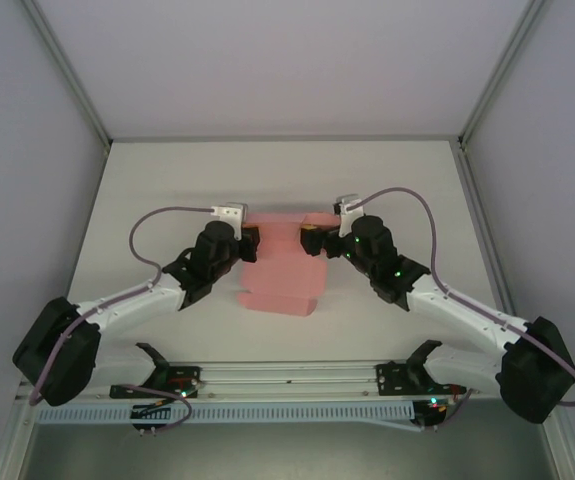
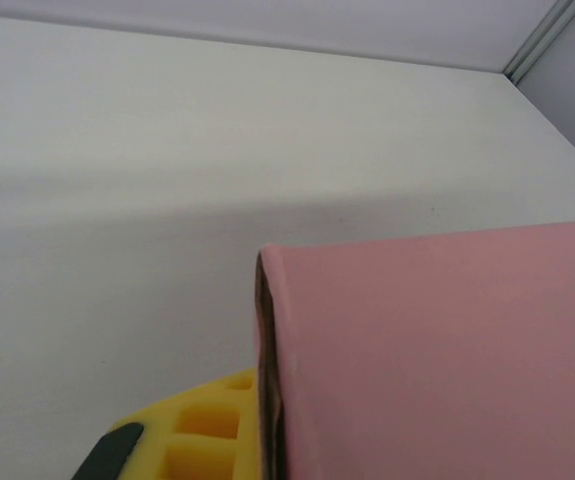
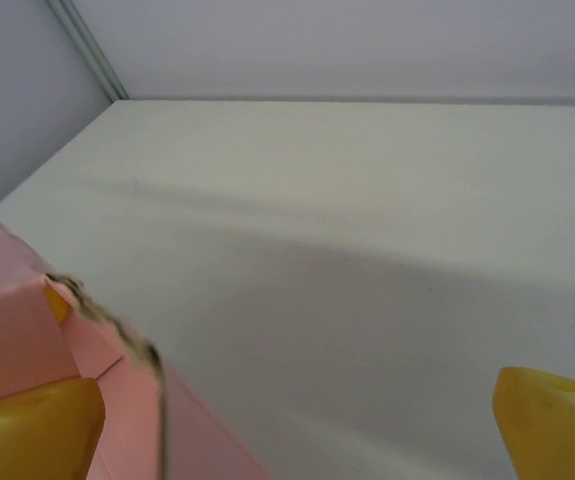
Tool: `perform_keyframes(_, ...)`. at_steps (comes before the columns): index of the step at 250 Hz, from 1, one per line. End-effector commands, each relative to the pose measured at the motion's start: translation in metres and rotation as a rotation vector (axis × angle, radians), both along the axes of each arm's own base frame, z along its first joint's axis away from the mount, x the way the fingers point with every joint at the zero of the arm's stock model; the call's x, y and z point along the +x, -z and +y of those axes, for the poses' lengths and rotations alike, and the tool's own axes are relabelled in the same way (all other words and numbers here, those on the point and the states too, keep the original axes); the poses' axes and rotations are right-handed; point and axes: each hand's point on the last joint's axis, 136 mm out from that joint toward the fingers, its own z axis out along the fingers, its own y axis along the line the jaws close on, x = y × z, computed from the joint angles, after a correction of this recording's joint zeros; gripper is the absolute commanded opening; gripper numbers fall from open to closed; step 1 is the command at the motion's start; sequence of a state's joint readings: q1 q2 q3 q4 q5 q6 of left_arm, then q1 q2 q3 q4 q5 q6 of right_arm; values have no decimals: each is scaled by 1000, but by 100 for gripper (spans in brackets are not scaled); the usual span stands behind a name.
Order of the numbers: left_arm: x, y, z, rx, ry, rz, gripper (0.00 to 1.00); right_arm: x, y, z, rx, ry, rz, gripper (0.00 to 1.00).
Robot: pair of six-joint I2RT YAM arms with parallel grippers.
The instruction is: Assemble paper box
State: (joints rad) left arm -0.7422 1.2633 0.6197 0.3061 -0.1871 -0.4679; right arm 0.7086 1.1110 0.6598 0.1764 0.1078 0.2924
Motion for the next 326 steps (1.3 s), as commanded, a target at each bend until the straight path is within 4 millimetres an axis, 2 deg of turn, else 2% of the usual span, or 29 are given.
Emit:
perform_keyframes(1, -2, -12, -14, -67, 19, 5, 0, 5, -19, -6, 137, 82, -4, 100)
perform_keyframes(79, -1, -13, 22, -55, -144, 7, 0, -39, 21, -65, 14, 209, 157, 100)
perform_keyframes(111, -1, -16, 28, -58, -166, 7, 0, -53, 49, -83, -47, 253, 235, 100)
perform_keyframes(145, -1, -18, 28, -47, -163, 8, 0, -55, 65, -96, -61, 319, 259, 100)
perform_keyframes(195, -4, -20, 24, -41, -128, -2, 0, -37, 60, -89, -63, 327, 202, 100)
perform_keyframes(269, -6, -17, 21, -44, -103, 6, 0, 3, 33, -60, -140, 278, 95, 100)
perform_keyframes(326, -7, -13, 22, -34, -106, 10, 0, 15, 18, -43, -219, 234, 70, 100)
